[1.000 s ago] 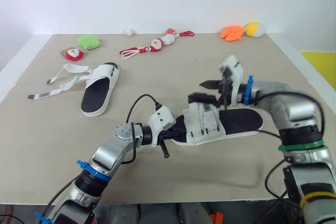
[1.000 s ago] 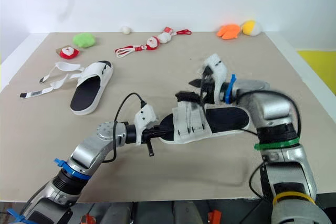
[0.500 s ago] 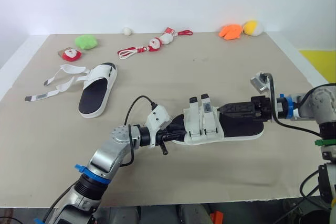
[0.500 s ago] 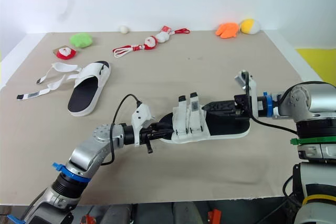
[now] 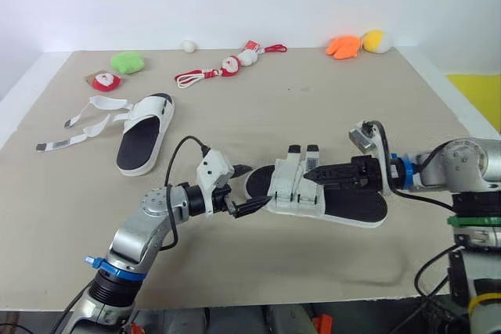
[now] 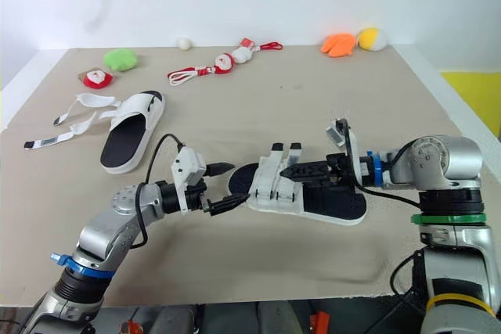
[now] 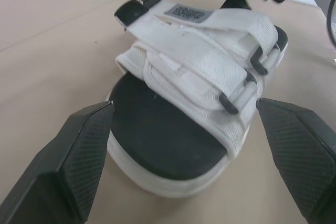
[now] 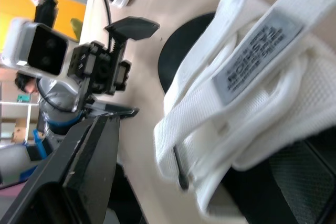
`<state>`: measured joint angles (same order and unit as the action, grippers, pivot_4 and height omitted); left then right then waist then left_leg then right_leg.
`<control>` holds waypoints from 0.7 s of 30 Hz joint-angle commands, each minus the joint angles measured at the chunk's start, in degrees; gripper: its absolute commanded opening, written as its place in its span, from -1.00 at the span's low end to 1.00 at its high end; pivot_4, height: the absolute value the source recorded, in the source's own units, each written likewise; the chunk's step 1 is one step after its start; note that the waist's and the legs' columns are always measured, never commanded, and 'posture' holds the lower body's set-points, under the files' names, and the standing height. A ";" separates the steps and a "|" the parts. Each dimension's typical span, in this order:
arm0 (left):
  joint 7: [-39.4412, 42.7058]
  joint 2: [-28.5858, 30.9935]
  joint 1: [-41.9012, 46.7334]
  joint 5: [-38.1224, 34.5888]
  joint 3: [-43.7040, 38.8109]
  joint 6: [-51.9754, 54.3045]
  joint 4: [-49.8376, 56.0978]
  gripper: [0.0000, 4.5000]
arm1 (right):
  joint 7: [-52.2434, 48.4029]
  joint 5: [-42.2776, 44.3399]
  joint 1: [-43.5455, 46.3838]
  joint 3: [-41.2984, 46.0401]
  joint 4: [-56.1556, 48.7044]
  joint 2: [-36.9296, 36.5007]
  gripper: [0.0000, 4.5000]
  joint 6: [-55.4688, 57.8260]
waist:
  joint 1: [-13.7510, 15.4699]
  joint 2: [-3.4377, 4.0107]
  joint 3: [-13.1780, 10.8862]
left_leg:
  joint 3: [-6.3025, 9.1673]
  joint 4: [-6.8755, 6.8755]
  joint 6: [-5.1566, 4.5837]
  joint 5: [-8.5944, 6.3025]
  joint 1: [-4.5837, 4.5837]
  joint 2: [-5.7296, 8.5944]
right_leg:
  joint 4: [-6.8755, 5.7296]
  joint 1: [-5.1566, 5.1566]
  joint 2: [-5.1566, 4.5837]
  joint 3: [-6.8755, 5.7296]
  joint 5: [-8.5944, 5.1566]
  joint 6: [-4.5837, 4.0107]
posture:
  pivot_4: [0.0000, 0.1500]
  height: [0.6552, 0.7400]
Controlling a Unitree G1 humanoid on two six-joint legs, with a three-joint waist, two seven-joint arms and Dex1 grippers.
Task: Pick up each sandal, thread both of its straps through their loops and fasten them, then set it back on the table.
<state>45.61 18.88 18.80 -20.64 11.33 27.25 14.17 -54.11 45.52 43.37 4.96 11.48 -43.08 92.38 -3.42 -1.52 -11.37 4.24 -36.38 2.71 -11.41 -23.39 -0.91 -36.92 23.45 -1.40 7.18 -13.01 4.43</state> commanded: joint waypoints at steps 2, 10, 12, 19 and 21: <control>-0.24 -0.75 0.88 -1.81 -1.69 -2.18 2.59 1.00 | 6.68 -1.49 -1.58 5.47 -1.84 2.09 0.43 -0.24 | 0.00 0.00 0.00 | 0.00 0.00 0.00 0.00 -0.01 0.00 | 0.00 0.00 0.00 0.00 0.00 0.00 | 1.00 1.00; -0.71 -1.61 3.30 -3.17 -2.53 -2.97 2.29 1.00 | 14.93 1.54 -2.09 20.14 -5.78 8.84 -0.93 -3.78 | -0.05 -0.01 0.00 | 0.01 -0.01 0.00 0.00 -0.01 0.00 | 0.00 -0.01 0.01 0.01 0.01 0.03 | 1.00 1.00; -1.95 -2.62 4.57 -3.05 -3.40 -3.66 1.26 1.00 | 21.33 0.71 0.39 27.41 -5.21 12.36 -0.98 -8.85 | -0.11 0.00 -0.01 | 0.01 -0.03 0.00 0.00 -0.02 0.02 | 0.00 -0.01 0.00 0.02 0.04 0.08 | 1.00 1.00; -3.17 -4.53 5.63 -2.28 -2.86 -4.73 -0.71 1.00 | 50.85 -1.67 8.16 45.74 -4.78 25.64 -0.98 -29.88 | -0.91 0.04 -0.03 | 0.02 0.07 -0.02 0.01 -0.02 -0.02 | 0.00 0.00 0.05 0.03 0.03 0.11 | 1.00 1.00; -3.10 -4.83 5.75 -2.25 -2.50 -4.75 -0.87 1.00 | 55.88 -2.54 8.33 47.37 -3.30 26.69 -0.98 -34.80 | -0.93 0.05 -0.03 | 0.05 0.17 -0.06 -0.02 -0.02 -0.02 | 0.00 0.01 0.04 0.02 -0.04 0.09 | 1.00 1.00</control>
<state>42.78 14.41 23.95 -22.64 8.82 23.58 12.21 -2.25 43.29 50.55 50.10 8.54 -16.07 62.43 -4.35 -1.47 -11.40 4.29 -36.17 2.64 -11.42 -23.43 -0.91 -36.92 23.48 -1.37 7.21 -13.04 4.49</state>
